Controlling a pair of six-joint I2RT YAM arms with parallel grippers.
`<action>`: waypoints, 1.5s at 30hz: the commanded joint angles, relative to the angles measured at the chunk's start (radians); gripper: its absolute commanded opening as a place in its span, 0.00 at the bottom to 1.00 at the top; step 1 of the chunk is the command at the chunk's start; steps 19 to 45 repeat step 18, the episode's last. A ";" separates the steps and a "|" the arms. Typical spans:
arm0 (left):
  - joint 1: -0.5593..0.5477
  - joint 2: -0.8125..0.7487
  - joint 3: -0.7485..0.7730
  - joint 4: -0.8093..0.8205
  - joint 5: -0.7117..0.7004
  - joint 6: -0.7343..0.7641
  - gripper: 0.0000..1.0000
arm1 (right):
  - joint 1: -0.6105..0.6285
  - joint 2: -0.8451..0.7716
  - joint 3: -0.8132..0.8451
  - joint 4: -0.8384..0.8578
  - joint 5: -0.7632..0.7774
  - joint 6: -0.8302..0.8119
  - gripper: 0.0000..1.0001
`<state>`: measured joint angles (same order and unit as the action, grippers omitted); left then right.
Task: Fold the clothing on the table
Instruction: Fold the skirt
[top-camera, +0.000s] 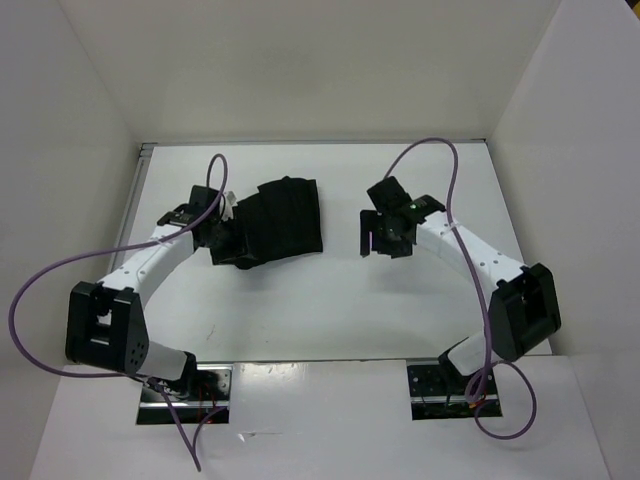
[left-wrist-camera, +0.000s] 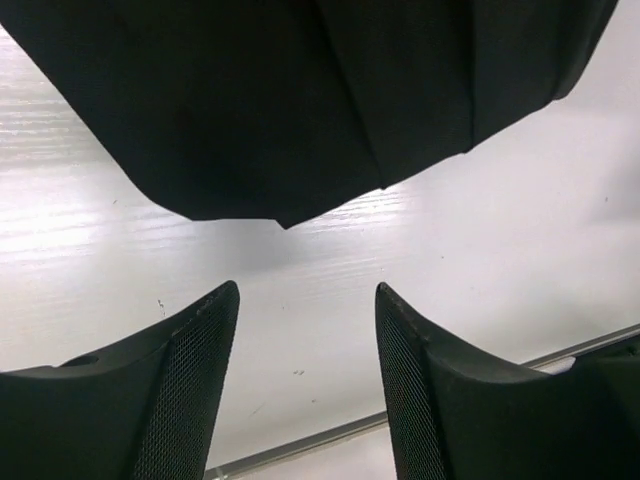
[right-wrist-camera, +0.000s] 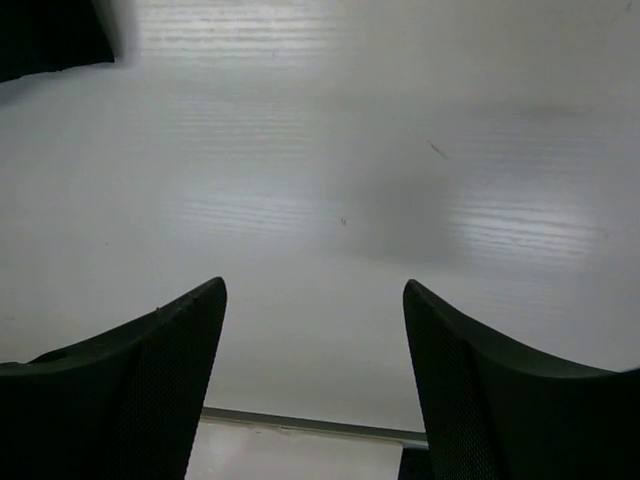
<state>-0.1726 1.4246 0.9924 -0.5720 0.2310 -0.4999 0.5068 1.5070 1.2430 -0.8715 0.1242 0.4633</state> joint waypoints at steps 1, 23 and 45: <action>0.005 -0.081 0.002 0.055 -0.004 -0.020 0.65 | -0.019 -0.137 -0.094 0.221 -0.074 0.050 0.77; 0.005 -0.234 -0.097 0.113 -0.065 -0.106 0.71 | -0.019 -0.146 -0.246 0.370 -0.101 0.176 0.77; 0.005 -0.234 -0.097 0.113 -0.065 -0.106 0.71 | -0.019 -0.146 -0.246 0.370 -0.101 0.176 0.77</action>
